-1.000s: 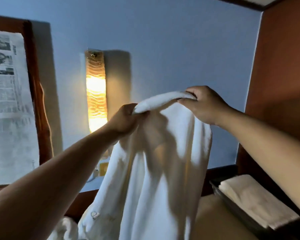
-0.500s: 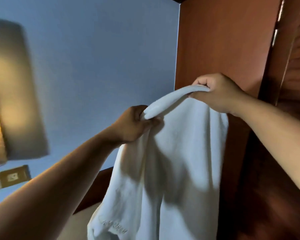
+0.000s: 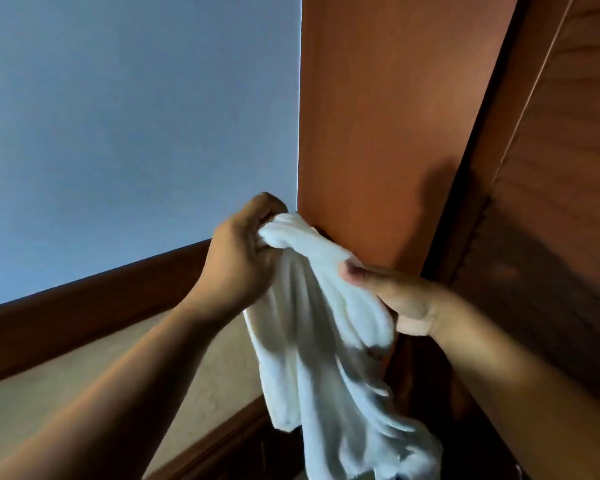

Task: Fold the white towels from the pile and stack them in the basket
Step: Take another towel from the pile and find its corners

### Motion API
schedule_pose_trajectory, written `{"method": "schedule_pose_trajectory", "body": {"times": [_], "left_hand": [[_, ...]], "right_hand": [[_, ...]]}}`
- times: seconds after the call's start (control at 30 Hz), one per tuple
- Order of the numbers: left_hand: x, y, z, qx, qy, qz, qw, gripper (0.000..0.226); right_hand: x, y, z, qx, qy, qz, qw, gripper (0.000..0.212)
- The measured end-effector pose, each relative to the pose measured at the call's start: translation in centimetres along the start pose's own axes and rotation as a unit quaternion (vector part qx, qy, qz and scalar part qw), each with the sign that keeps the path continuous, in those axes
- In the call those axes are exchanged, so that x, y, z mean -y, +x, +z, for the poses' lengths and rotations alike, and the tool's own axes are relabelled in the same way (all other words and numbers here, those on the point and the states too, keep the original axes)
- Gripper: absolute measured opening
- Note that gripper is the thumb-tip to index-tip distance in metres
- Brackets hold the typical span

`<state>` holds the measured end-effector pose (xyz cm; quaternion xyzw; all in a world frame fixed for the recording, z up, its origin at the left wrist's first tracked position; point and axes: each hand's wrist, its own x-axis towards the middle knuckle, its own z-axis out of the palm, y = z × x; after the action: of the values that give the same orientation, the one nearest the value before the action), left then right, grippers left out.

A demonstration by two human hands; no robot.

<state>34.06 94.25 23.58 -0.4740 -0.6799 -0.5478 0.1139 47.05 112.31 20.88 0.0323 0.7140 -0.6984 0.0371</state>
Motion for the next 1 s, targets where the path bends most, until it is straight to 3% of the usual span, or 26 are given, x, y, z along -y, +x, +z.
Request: {"method": "schedule_pose_trajectory", "body": {"times": [0.07, 0.13, 0.23, 0.37, 0.47, 0.53, 0.57, 0.63, 0.67, 0.73, 0.8, 0.9, 1.0], "left_hand": [[0.1, -1.4, 0.9, 0.004, -0.002, 0.002, 1.0, 0.031], [0.8, -2.8, 1.0, 0.002, 0.019, 0.0, 1.0, 0.043], [2.6, -4.8, -0.2, 0.029, 0.073, 0.011, 0.997, 0.044], [4.7, -8.0, -2.3, 0.123, 0.151, -0.009, 0.981, 0.05], [5.3, -10.4, -3.3, 0.289, 0.143, -0.112, 0.94, 0.047], [5.7, -11.3, -3.9, 0.419, 0.148, -0.223, 0.868, 0.087], [6.0, -11.5, -3.8, 0.43, 0.12, -0.248, 0.86, 0.109], [6.3, -11.5, -3.2, 0.365, -0.038, -0.264, 0.892, 0.124], [6.6, -11.7, -2.7, 0.33, -0.141, -0.272, 0.893, 0.116], [6.8, -12.6, -1.5, 0.302, -0.28, -0.283, 0.866, 0.077], [6.8, -13.5, -1.1, 0.275, -0.287, -0.294, 0.869, 0.045], [6.6, -13.7, -2.4, 0.181, -0.195, -0.273, 0.925, 0.031], [5.8, -12.6, -4.2, 0.081, -0.11, -0.218, 0.966, 0.019]], "right_hand": [[-3.6, 0.0, 0.5, -0.003, 0.143, 0.057, 0.988, 0.059], [-6.1, 0.0, 1.0, -0.07, 0.169, 0.077, 0.98, 0.046], [-8.5, 0.2, 1.2, -0.215, 0.04, 0.028, 0.975, 0.026], [-9.0, 0.9, 0.4, -0.315, -0.107, -0.153, 0.931, 0.031], [-7.5, 1.0, 1.4, -0.315, -0.167, -0.243, 0.902, 0.032], [-7.0, 1.2, 3.1, -0.245, -0.212, -0.251, 0.912, 0.035], [-6.9, 1.3, 4.1, -0.199, -0.223, -0.243, 0.923, 0.037], [-6.9, 1.6, 5.8, -0.111, -0.234, -0.235, 0.937, 0.031], [-6.9, 1.8, 6.6, -0.081, -0.241, -0.241, 0.936, 0.024], [-6.9, 2.2, 7.6, -0.059, -0.245, -0.253, 0.934, 0.021], [-7.1, 2.6, 8.0, -0.072, -0.215, -0.245, 0.943, 0.027], [-8.5, 3.1, 7.0, -0.074, -0.168, -0.219, 0.958, 0.027], [-12.5, 3.3, 6.4, 0.011, -0.167, -0.111, 0.98, 0.031]]}}
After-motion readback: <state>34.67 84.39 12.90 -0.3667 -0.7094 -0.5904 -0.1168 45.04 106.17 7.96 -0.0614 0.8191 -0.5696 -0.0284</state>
